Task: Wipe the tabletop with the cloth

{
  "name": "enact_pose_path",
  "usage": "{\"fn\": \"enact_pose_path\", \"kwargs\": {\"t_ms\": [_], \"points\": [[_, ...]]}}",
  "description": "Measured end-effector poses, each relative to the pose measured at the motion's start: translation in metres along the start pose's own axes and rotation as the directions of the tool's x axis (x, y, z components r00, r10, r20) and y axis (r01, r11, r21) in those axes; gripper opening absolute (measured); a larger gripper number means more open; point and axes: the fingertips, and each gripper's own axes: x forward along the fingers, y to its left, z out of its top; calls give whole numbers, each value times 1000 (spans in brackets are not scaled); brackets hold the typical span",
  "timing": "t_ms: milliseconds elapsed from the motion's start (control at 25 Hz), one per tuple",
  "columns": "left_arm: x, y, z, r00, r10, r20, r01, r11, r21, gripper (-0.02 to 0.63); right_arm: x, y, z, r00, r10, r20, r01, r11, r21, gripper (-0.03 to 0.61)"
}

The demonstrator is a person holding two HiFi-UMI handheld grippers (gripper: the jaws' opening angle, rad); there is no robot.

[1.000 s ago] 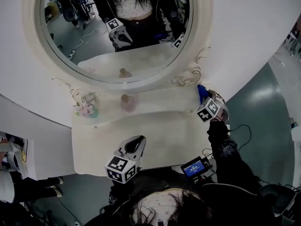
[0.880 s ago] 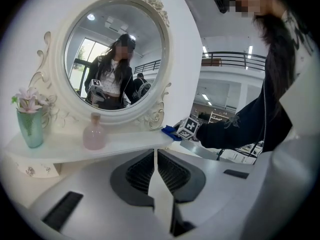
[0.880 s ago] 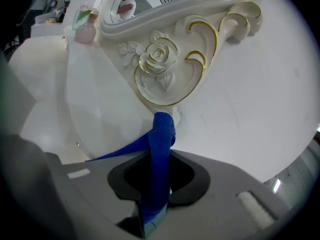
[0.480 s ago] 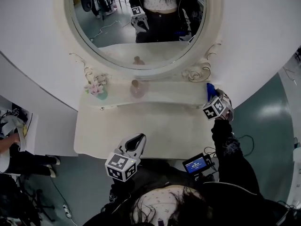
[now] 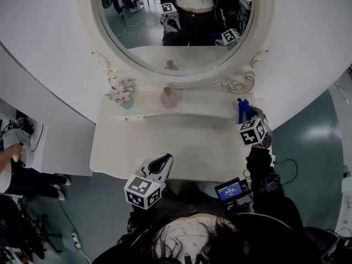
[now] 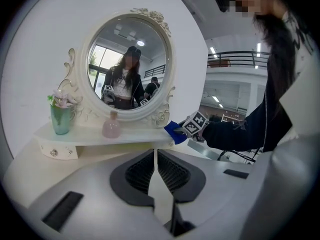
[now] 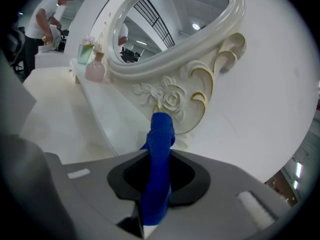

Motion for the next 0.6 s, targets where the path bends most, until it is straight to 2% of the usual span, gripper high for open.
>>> {"fn": "enact_pose_path", "kwargs": {"t_ms": [200,600], "points": [[-24,27,-9,1000,8,-9,-8,1000,5,2,-26,56,44,996,67,61,-68,998,17,75],[-113,164,-8,996,87,10,-87,996,-14,2,-51,228,189,958,228,172,-226,974,-32,75]]}}
